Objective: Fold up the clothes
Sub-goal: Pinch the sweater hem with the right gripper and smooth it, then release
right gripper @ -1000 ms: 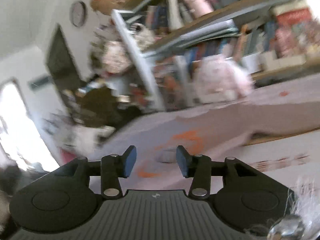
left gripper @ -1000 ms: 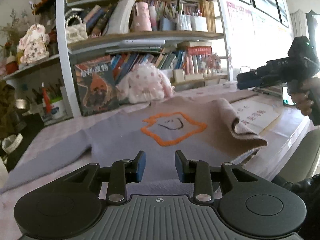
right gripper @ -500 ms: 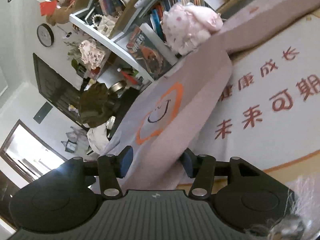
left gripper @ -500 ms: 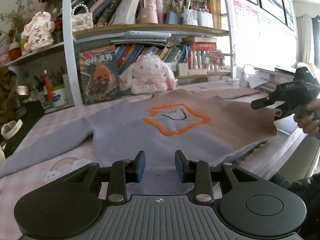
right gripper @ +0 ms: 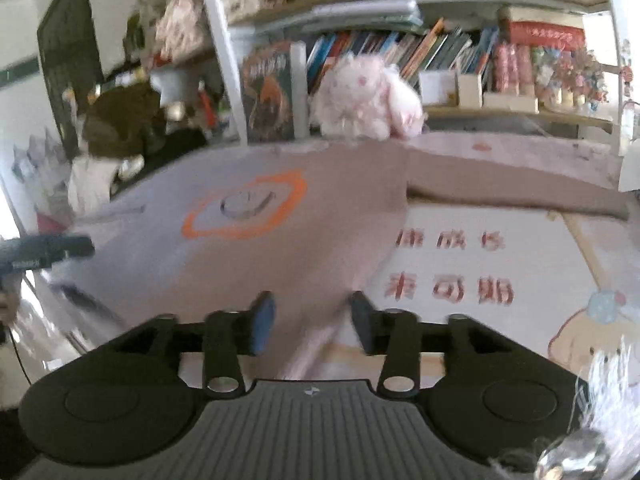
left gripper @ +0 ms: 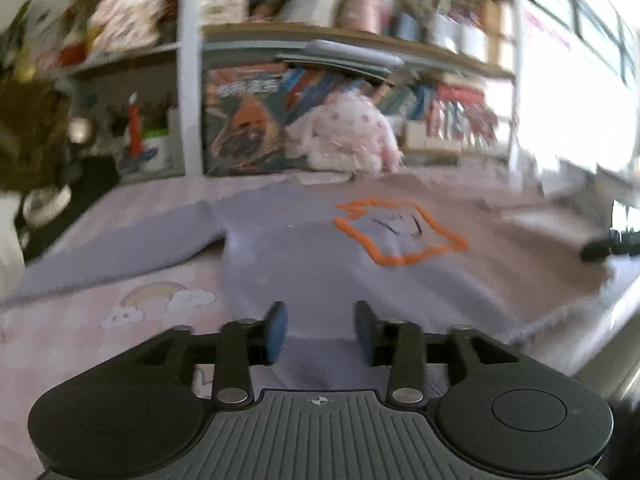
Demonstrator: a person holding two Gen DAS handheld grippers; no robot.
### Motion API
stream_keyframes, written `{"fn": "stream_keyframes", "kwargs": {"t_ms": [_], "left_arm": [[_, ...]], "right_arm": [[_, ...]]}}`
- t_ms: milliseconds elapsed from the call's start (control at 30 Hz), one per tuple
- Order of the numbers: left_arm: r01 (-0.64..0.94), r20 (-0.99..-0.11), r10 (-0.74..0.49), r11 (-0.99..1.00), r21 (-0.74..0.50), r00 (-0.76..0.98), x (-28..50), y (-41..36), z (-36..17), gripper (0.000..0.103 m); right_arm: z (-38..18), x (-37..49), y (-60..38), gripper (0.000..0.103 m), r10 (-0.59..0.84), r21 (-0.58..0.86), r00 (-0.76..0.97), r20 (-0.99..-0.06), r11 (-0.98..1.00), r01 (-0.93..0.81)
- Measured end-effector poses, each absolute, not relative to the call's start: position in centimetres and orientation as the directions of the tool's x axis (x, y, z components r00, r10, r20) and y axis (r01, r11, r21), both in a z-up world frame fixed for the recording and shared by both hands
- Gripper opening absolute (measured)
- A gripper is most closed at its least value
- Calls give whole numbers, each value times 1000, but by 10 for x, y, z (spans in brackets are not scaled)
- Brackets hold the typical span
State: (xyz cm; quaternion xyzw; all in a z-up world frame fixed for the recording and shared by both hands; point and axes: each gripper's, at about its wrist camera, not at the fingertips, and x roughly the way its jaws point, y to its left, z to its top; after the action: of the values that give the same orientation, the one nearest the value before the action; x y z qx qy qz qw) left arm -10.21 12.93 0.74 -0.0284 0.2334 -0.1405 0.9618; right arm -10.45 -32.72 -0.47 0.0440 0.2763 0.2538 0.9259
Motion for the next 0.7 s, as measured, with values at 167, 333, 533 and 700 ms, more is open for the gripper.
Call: {"fn": "stream_keyframes", "kwargs": {"t_ms": [167,333,533,700], "left_arm": [[180,-451,-284,949,-260,846,-74,146,2,54],[115,-505,-214,968,-221,836,-51,140,-15,49],[186,-548,-204,979,-88,811,-35,126,-15,9],[251,-579,-217,968,-22,786,-18,111,-10,9]], "right_arm": [[-9,-79,-332,39,474,244,727,-496,880,-407],[-25,-55,-326,23,463,256,707,-534,886,-387],[-24,-70,-317,11,468,180,689,-553,875,-450],[-23,-74,-314,10,416,114,721,-555,896,-430]]}}
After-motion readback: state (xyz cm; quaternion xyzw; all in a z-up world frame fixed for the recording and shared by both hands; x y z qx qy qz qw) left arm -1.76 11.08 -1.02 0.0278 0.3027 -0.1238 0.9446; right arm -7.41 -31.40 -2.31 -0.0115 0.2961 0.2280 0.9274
